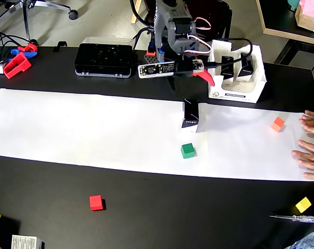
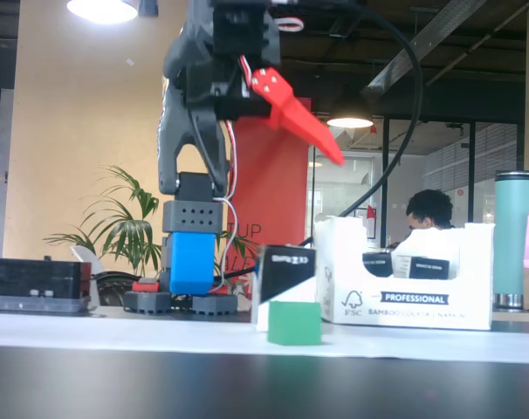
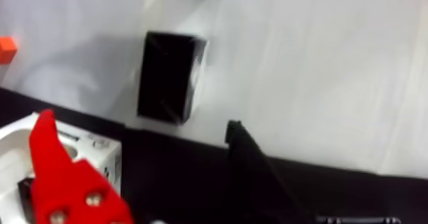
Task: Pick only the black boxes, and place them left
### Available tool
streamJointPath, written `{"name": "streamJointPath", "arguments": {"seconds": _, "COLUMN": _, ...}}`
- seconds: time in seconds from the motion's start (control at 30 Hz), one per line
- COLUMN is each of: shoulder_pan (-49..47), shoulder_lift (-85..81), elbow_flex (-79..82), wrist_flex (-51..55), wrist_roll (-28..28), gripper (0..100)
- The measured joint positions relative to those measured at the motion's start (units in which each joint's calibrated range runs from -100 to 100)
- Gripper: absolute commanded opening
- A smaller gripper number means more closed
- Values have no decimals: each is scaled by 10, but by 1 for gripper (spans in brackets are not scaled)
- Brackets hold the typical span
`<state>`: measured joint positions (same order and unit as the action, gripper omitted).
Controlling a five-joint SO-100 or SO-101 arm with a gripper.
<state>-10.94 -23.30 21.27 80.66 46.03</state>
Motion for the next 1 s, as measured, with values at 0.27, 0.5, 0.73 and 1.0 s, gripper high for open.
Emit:
{"name": "streamJointPath", "arguments": {"seconds": 0.27, "shoulder_pan": -8, "shoulder_lift": 104, "elbow_flex": 33, "wrist_flex": -131, "wrist_roll": -12, "gripper": 51}}
{"name": "streamJointPath", "arguments": {"seconds": 0.5, "shoulder_pan": -96, "shoulder_lift": 200, "elbow_flex": 34, "wrist_flex": -155, "wrist_roll": -91, "gripper": 50}}
{"name": "streamJointPath", "arguments": {"seconds": 0.73, "shoulder_pan": -163, "shoulder_lift": 310, "elbow_flex": 11, "wrist_flex": -212, "wrist_roll": -127, "gripper": 18}}
{"name": "streamJointPath", "arguments": {"seconds": 1.0, "shoulder_pan": -298, "shoulder_lift": 314, "elbow_flex": -71, "wrist_flex": -159, "wrist_roll": -221, "gripper": 17}}
